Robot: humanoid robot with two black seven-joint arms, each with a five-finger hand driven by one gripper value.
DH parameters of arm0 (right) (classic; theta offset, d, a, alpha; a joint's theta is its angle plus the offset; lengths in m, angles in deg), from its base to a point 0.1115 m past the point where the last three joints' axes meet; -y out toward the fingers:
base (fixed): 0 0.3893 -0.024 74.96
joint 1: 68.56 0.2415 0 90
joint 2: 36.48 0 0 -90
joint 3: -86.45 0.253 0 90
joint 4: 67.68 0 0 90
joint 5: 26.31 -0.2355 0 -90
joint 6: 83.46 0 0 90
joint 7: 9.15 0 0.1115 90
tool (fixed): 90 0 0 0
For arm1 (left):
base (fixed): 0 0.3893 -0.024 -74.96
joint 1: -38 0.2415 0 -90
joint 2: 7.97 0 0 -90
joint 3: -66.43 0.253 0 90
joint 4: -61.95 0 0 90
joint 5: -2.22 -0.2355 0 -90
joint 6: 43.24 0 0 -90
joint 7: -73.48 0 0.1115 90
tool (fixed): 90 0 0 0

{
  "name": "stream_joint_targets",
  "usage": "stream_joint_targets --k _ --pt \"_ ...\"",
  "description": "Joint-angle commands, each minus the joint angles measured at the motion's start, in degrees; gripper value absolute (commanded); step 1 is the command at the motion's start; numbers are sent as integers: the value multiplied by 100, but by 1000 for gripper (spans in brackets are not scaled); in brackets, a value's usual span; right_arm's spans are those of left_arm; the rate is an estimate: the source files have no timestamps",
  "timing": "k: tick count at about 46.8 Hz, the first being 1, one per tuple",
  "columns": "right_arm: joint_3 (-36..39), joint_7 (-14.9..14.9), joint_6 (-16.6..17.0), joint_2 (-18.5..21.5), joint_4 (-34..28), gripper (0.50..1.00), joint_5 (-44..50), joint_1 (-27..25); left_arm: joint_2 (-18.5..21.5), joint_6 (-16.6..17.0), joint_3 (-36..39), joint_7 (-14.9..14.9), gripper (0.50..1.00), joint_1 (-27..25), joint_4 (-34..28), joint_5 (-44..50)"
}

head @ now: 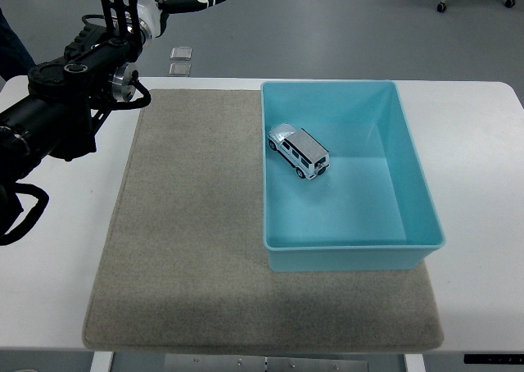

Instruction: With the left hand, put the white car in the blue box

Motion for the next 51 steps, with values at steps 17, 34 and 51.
stream_joint_targets --k 17,34,51 --pt "0 0 0 0 0 936 1 -3 -219 -1407 -375 -1 1000 463 253 2156" --pt "0 0 0 0 0 936 -8 -3 -378 -1706 -613 -19 1000 596 315 2130" --pt "0 0 0 0 0 936 1 -3 -343 -1733 -595 -19 1000 596 315 2086"
